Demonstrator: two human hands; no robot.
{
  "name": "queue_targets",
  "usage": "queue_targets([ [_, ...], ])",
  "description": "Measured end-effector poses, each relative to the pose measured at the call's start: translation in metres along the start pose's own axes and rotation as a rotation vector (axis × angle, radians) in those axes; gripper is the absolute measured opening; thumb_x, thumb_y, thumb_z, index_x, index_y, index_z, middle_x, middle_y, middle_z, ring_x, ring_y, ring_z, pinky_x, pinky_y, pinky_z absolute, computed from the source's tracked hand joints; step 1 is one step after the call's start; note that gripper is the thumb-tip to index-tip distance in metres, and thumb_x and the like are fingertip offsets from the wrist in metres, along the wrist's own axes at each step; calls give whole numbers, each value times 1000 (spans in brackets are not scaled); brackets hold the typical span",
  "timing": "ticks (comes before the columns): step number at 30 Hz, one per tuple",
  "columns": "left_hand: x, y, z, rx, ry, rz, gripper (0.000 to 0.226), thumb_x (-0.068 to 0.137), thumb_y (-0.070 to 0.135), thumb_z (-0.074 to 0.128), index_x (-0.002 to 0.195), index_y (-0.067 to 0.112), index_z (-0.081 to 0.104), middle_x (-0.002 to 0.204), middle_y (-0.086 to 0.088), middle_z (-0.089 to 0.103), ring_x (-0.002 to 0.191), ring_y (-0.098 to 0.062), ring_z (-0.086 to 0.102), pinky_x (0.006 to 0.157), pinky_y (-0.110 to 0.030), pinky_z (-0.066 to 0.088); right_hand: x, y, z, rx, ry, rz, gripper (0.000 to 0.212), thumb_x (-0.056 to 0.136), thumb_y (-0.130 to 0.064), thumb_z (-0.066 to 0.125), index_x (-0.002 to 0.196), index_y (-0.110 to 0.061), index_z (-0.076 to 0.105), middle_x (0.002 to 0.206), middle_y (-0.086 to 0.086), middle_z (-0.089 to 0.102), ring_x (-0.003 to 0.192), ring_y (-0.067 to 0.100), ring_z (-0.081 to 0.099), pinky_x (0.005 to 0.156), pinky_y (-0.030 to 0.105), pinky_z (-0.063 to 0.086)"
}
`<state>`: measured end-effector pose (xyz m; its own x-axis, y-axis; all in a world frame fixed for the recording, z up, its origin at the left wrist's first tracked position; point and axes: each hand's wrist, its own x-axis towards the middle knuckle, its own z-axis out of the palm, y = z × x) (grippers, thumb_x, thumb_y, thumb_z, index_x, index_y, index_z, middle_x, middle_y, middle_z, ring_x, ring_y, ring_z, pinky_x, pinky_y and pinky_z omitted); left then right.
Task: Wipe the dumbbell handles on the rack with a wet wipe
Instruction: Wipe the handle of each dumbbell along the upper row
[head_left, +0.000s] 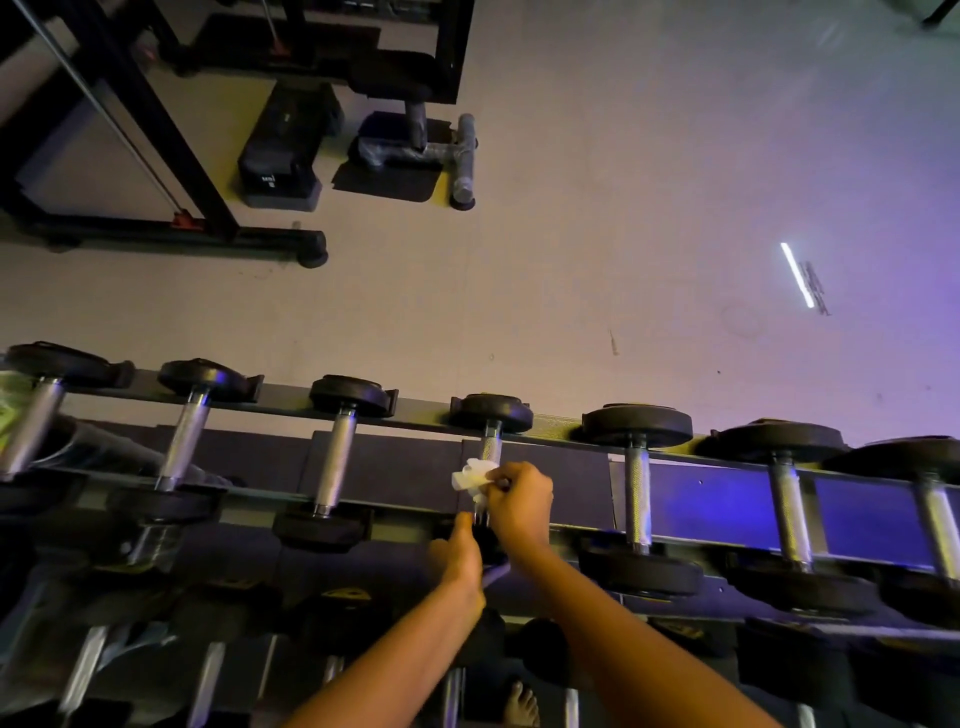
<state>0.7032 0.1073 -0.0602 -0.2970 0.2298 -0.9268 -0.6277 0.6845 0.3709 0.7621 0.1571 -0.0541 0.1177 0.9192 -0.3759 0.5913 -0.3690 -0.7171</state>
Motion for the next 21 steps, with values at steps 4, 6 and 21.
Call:
queue_targets([
  [4, 3, -2, -1, -87, -15, -56, 38, 92, 34, 60, 112, 2, 56, 109, -23, 62, 76, -38, 64, 50, -44, 58, 22, -18, 0, 11, 22, -52, 20, 86, 2, 58, 98, -4, 73, 96, 13, 71, 88, 25, 67, 80, 33, 56],
  [6, 6, -2, -4, -118, -40, -67, 40, 89, 35, 63, 112, 2, 61, 109, -24, 64, 79, -38, 66, 42, -39, 55, 38, -28, 0, 18, 18, -53, 21, 85, 3, 56, 96, -4, 73, 94, 13, 71, 84, 24, 65, 79, 37, 56],
  [21, 11, 4, -43, 268, -115, 352, 45, 87, 23, 69, 118, -9, 59, 116, -25, 63, 97, -30, 64, 49, -19, 53, -16, 12, -1, -109, -82, -68, 14, 80, 0, 67, 90, -5, 75, 94, 8, 69, 88, 21, 67, 76, 26, 51],
])
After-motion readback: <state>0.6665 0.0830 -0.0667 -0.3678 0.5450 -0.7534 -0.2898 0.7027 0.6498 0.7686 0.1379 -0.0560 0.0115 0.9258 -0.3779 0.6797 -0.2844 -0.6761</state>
